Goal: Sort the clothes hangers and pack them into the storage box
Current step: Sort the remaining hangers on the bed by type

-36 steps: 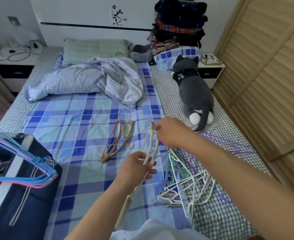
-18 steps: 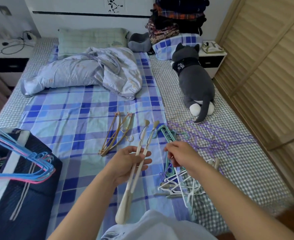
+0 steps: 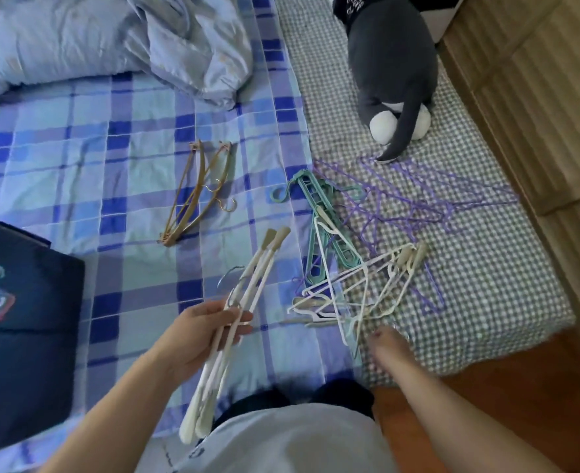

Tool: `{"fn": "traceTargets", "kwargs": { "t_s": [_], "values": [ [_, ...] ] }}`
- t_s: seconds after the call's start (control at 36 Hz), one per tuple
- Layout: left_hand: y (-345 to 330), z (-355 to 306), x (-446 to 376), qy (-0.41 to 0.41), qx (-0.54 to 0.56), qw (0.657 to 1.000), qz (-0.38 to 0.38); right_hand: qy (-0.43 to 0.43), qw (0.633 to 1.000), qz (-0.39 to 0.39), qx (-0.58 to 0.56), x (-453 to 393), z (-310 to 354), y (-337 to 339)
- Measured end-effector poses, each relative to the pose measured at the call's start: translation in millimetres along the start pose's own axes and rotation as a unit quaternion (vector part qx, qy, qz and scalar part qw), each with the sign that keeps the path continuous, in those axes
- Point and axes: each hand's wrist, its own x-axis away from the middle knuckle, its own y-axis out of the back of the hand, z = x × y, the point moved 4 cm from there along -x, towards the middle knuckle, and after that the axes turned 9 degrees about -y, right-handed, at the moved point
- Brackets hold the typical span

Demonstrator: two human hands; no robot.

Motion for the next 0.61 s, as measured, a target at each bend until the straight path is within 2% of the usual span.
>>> {"fn": "traceTargets", "kwargs": {
  "t_s": [0.11, 0.19, 0.28, 0.39, 0.53, 0.61],
  "values": [
    [4, 3, 4, 0.020, -0.031, 0.999, -0.011, 0.057, 0.995, -0.087, -0.011, -17, 26, 5],
    [10, 0, 5, 0.029, -0.040, 0.999, -0.016, 0.074, 0.992, -0.101, 0.014, -31, 46, 3],
    [15, -4, 8, 0.025, -0.047, 0.998, -0.023, 0.044, 0.992, -0.106, 0.054, -43, 58, 3],
    [20, -14, 11, -0.004, -0.070, 0.997, -0.042, 0.027, 0.994, -0.095, 0.045, -44, 66, 11],
    [28, -34, 13, -0.046, -0.088, 0.993, -0.070, 0.111, 0.979, -0.169, 0.008, -5, 65, 45],
    [37, -50, 19, -0.056, -0.069, 0.994, -0.068, 0.190, 0.960, -0.197, 0.065, 17, 64, 75]
  ]
}}
